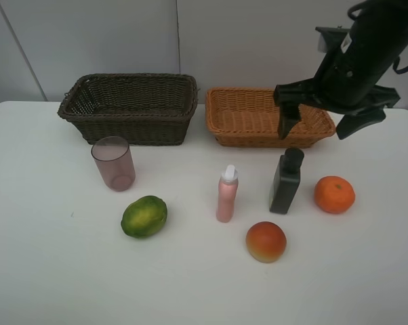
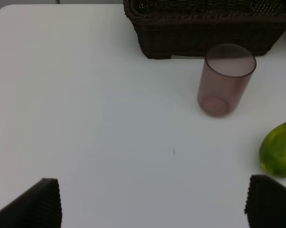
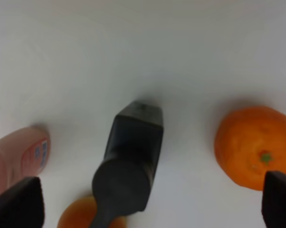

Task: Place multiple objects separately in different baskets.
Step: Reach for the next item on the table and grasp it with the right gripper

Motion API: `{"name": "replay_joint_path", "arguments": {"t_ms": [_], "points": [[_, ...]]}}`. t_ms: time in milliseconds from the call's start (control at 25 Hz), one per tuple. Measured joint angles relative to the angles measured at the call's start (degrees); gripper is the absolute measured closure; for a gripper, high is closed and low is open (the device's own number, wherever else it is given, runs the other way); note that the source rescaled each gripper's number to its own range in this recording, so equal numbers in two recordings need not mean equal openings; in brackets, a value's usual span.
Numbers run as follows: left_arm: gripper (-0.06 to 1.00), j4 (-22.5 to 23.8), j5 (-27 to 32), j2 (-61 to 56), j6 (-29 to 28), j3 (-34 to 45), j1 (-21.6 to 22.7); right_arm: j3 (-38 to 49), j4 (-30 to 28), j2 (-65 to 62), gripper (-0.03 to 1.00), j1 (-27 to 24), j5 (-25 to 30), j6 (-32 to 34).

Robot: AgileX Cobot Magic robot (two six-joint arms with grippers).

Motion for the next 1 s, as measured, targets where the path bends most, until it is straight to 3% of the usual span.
{"name": "replay_joint_path", "arguments": {"t_ms": [360, 880, 1000], "points": [[-0.06, 0.0, 0.0, 0.0, 0.0, 0.0, 0.0, -0.1, -1.5, 6.4, -0.02, 0.5, -3.7, 6.0], [-0.06, 0.0, 0.0, 0.0, 0.0, 0.0, 0.0, -0.1, -1.2, 14.4, -0.02, 0.5, -4.8, 6.6], [-0.06, 0.0, 0.0, 0.0, 0.0, 0.0, 0.0, -0.1, -1.2, 15.5, 0.02, 0.5, -4.9, 6.6]]}}
